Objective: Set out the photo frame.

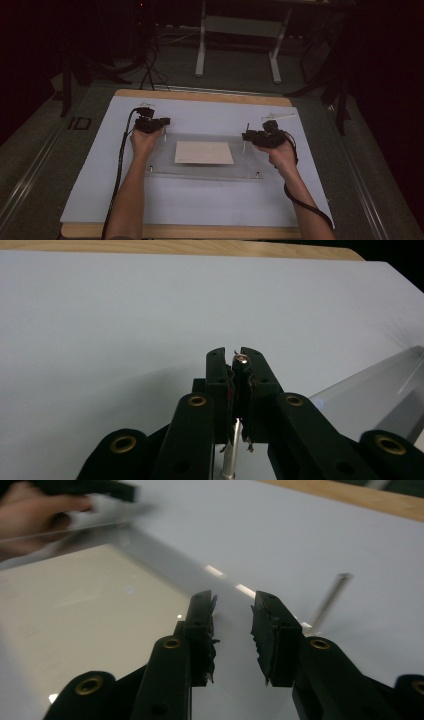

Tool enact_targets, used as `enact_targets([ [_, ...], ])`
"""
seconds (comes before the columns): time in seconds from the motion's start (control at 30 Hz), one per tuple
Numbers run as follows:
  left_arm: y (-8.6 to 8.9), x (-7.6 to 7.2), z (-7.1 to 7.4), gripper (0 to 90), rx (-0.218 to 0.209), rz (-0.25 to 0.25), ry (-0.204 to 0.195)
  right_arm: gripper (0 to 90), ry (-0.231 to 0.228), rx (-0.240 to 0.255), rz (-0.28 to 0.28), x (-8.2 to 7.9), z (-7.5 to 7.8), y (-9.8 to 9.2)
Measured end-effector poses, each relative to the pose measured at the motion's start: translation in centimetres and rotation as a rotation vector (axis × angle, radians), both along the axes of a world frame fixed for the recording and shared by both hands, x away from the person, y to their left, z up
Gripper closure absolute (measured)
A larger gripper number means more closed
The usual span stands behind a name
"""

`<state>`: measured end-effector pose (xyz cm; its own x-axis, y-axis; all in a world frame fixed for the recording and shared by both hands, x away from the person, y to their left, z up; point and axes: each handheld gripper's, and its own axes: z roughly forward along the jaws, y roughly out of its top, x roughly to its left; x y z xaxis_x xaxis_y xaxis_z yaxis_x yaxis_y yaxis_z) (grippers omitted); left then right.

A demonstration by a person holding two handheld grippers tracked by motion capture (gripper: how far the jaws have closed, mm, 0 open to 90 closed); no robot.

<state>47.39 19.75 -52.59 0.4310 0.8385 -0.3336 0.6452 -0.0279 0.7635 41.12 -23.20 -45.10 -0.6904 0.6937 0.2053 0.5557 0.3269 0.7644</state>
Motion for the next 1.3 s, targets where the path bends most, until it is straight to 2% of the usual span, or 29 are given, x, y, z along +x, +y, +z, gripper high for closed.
enact_targets([
  [0.07, 0.0, 0.0, 0.0, 84.0, -0.003, 0.003, 0.001, 68.9, 0.006, -0.004, 0.018, -0.4, 0.1, 0.1],
  [0.1, 0.0, 0.0, 0.0, 84.0, -0.004, 0.006, 0.003, 68.6, 0.003, -0.019, 0.051, -1.3, 0.2, 0.3],
  [0.3, -0.1, 0.1, 0.0, 83.9, -0.006, 0.014, 0.006, 68.7, 0.006, 0.018, 0.104, -3.5, 0.7, 0.4],
  [0.47, -0.1, 0.1, 0.0, 83.9, -0.006, 0.012, 0.007, 68.7, 0.005, 0.02, 0.17, -5.5, 1.3, 0.9],
  [0.7, -0.1, 0.1, 0.0, 83.9, -0.008, 0.021, 0.015, 68.7, -0.009, 0.04, 0.227, -7.6, 1.9, 1.5],
  [0.87, -0.1, 0.2, 0.0, 83.8, -0.011, 0.023, 0.016, 69.8, -0.039, 0.059, 0.242, -8.7, 2.3, 2.0],
  [0.9, -0.1, 0.2, -0.1, 83.8, -0.019, 0.024, 0.02, 71.8, -0.046, 0.073, 0.253, -9.3, 2.4, 2.2],
  [1.03, -0.1, 0.3, 0.0, 83.7, -0.022, 0.026, 0.025, 80.2, -0.063, 0.063, 0.283, -10.4, 2.2, 2.9],
  [1.13, -0.1, 0.3, 0.0, 83.7, -0.022, 0.024, 0.027, 89.4, -0.091, 0.039, 0.276, -11.0, 1.7, 3.3],
  [1.23, -0.1, 0.2, 0.0, 83.6, -0.017, 0.015, 0.026, 90.0, -0.117, 0.016, 0.272, -11.5, 1.2, 3.5],
  [1.3, -0.1, 0.2, 0.0, 83.6, -0.017, 0.014, 0.026, 90.0, -0.132, 0.032, 0.281, -12.0, 1.0, 3.6],
])
